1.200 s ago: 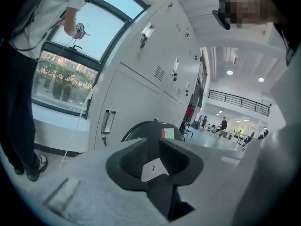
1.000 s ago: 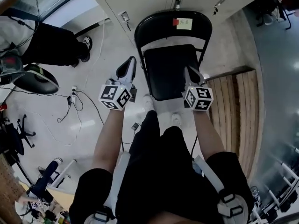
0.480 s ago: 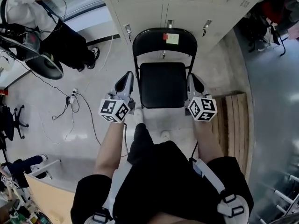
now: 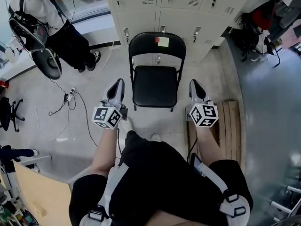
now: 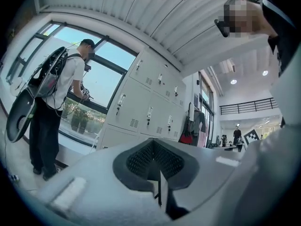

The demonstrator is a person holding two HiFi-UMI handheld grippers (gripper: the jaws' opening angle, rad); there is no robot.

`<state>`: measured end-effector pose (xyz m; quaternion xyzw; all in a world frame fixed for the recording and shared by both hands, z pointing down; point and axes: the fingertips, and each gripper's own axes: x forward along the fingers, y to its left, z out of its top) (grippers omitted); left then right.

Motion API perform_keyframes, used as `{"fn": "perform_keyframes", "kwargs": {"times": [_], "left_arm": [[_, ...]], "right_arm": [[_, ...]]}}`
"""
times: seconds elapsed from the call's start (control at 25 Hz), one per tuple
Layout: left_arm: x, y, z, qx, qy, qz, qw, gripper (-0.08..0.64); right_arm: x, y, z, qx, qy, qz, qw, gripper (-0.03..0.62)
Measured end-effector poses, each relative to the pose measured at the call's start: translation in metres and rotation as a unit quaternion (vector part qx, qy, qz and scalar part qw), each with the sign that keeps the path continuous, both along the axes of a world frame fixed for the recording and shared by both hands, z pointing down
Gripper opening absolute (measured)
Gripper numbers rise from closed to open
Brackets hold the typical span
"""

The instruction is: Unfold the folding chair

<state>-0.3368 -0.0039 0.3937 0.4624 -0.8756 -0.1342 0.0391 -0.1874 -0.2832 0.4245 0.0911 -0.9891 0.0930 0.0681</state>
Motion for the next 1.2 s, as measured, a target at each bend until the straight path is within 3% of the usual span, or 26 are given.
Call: {"fn": "perform_keyframes", "kwargs": {"times": [0.2,0.44,0.72,0.92,1.2], "left_arm": [[0.020,0.004,-0.023,-0.004,-0.028,0.002,0.9996,0.003],[0.026,0.032,-0.042,0.005,-0.040,0.000,0.9992,0.003],[0.026,0.066,-0.043,0.002,-0.047,-0.003,0.9989,0.003],[0.020,0.079,-0.041,0.029,-0.031,-0.005,0.9991,0.003],[0.028,0.086,-0.045,0.039,-0.043,0.002,0.9983,0.003]], "right_arm": [[0.028,-0.008,-0.018,0.005,-0.029,0.017,0.999,0.005],[0.032,0.003,-0.036,0.013,-0.055,0.028,0.998,0.005],[0.027,0.043,-0.058,0.030,-0.082,0.023,0.996,0.005],[0.031,0.055,-0.063,0.032,-0.086,0.036,0.995,0.005],[0.038,0.068,-0.071,0.039,-0.089,0.044,0.994,0.005]]}}
